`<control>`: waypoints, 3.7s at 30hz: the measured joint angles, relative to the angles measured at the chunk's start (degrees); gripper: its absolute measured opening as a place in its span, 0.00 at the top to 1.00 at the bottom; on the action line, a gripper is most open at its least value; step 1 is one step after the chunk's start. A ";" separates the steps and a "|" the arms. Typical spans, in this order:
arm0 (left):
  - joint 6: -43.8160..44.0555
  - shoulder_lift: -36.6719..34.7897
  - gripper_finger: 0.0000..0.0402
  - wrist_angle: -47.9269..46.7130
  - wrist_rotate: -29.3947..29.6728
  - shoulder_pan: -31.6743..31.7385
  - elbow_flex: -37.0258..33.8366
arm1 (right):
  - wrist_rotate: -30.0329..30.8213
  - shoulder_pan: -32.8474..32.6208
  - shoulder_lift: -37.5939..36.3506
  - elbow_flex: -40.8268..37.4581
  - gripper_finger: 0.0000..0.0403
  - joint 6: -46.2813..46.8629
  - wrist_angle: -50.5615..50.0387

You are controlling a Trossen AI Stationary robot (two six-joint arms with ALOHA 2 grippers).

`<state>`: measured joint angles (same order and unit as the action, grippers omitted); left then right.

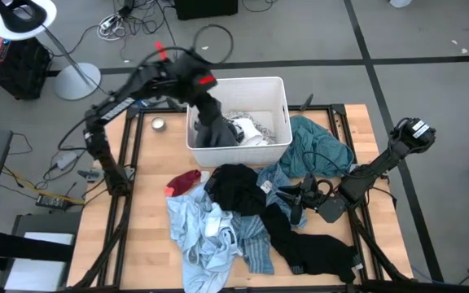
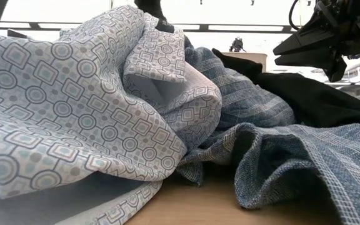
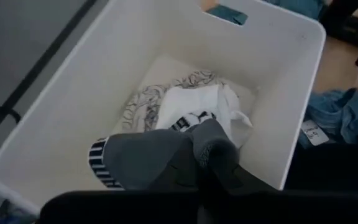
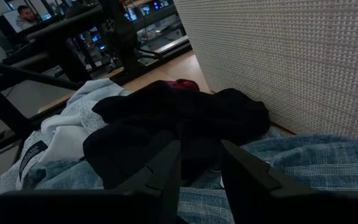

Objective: Sort clothes
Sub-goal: Put the top left gray boxers into the laundry bin, then put the top black boxers into the laundry bin

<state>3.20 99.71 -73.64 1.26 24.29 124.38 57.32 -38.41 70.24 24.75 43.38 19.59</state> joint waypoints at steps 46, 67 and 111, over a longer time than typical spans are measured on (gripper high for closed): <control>2.45 8.44 0.73 40.39 -10.68 2.30 -26.73 | -3.50 -0.87 -0.02 0.02 0.72 3.06 -0.13; -0.26 -8.32 0.72 26.76 -8.33 -0.60 -26.14 | -3.37 -0.87 -0.02 0.04 0.72 3.17 0.03; 7.60 -74.62 0.72 33.35 4.33 -19.91 -87.66 | -21.27 11.91 8.17 31.94 0.75 -6.17 -34.49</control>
<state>10.80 25.09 -40.29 5.58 4.38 36.71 36.05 -26.51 78.41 56.70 37.20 -14.89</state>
